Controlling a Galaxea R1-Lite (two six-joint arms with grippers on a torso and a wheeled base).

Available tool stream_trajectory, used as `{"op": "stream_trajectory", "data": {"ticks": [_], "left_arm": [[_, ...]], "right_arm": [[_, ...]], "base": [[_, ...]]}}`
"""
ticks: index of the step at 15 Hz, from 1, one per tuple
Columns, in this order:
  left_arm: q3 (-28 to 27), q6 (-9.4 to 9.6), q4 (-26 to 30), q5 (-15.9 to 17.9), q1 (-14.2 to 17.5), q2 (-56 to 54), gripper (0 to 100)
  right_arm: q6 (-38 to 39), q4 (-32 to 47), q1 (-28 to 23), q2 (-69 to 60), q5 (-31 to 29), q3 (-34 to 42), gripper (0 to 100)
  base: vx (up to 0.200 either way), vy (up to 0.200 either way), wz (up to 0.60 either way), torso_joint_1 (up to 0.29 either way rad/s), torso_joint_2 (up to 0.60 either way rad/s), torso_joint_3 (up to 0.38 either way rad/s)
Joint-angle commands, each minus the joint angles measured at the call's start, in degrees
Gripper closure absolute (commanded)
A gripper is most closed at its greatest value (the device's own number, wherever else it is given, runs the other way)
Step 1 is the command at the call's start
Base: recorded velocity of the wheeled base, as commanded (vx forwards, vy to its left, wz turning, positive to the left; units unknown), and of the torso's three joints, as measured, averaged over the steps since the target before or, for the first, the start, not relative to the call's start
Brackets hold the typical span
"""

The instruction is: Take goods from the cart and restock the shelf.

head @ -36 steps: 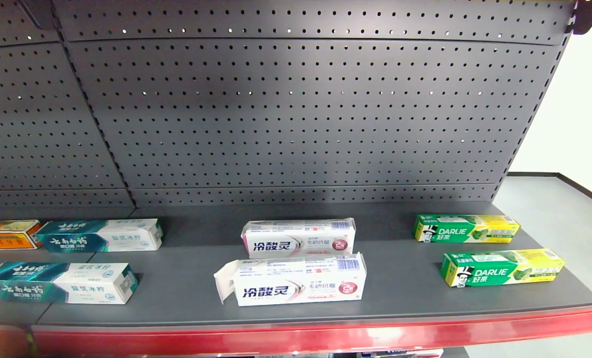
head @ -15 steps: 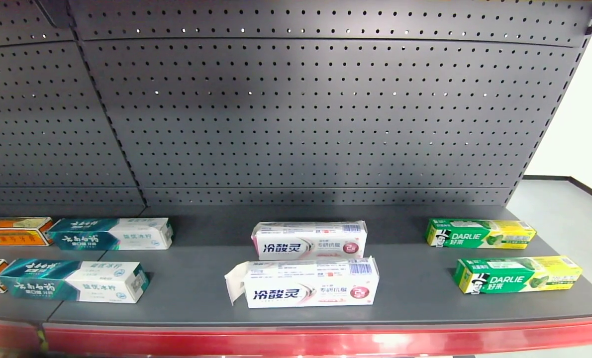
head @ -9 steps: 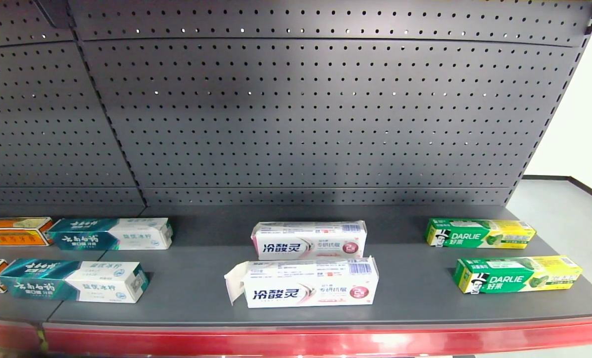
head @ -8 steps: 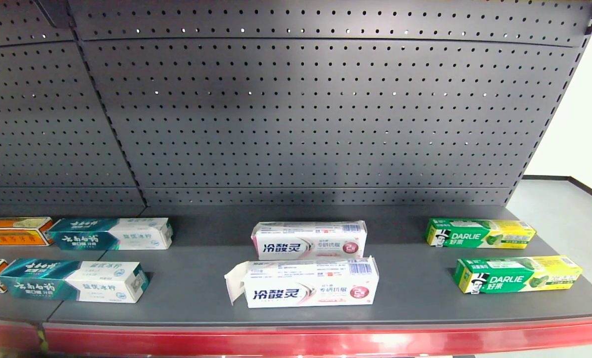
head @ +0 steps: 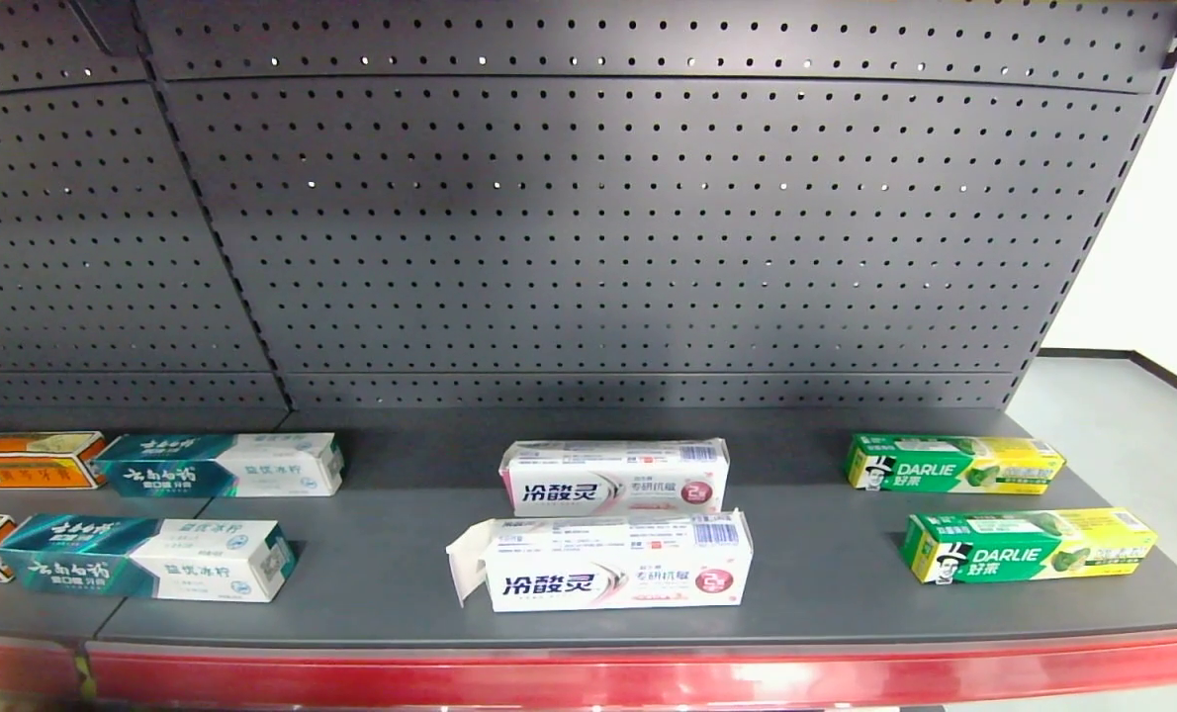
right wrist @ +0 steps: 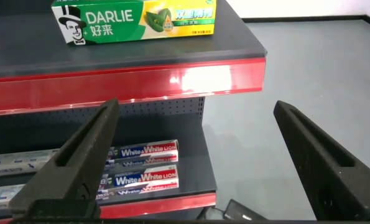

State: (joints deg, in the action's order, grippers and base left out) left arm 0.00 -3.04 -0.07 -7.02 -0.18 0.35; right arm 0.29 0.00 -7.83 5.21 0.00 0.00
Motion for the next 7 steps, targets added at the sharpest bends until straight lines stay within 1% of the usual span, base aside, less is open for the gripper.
{"op": "stream_trajectory", "data": {"ticks": [1, 7], "left_arm": [[0.0, -0.04, 0.0, 0.0, 0.0, 0.1, 0], [0.0, -0.04, 0.0, 0.0, 0.0, 0.1, 0]], "right_arm": [[0.0, 0.0, 0.0, 0.2, 0.0, 0.0, 0], [-0.1, 0.0, 0.0, 0.2, 0.1, 0.0, 0]], "base": [[0.0, 0.0, 0.0, 0.0, 0.0, 0.0], [0.0, 0.0, 0.0, 0.0, 0.0, 0.0]]}}
